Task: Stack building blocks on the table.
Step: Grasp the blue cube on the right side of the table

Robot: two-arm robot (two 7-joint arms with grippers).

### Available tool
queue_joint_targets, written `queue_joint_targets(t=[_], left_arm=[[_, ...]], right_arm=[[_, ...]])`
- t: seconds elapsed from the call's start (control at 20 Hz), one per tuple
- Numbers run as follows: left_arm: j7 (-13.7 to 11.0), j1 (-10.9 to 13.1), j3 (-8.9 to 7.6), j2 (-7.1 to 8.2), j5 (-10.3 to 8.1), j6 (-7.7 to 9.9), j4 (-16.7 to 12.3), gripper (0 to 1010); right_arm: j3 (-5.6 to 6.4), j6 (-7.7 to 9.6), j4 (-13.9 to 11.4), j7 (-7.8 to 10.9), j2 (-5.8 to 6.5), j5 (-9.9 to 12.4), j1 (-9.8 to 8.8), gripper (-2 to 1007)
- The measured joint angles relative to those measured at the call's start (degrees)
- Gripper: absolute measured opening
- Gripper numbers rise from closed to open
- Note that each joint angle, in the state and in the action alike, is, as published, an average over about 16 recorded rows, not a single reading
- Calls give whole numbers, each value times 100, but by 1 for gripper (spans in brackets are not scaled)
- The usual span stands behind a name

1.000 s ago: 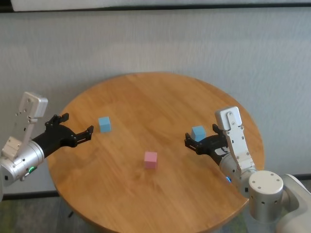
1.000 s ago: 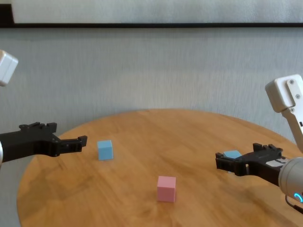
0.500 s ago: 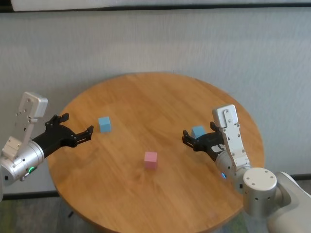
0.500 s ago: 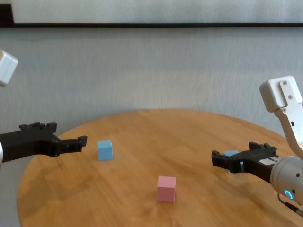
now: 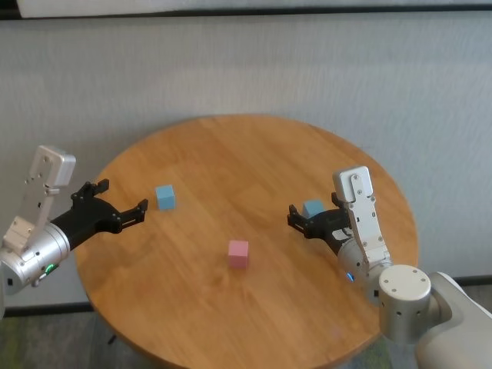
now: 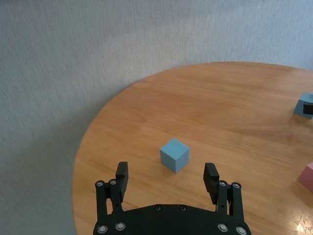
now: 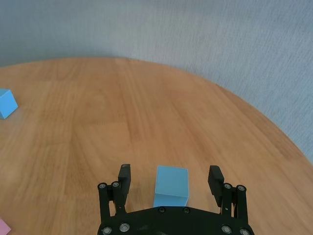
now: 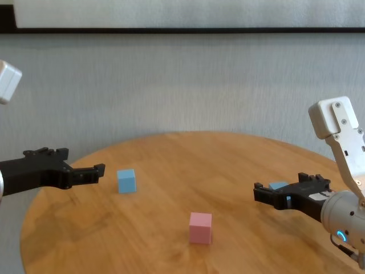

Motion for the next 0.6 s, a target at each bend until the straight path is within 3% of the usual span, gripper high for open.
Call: queue_joint_targets(t=[0.6], left_arm=[[0,0,0,0,0,0,0,1000]], right_arm=[[94,-106,272,39,-111,-166,61,1000]])
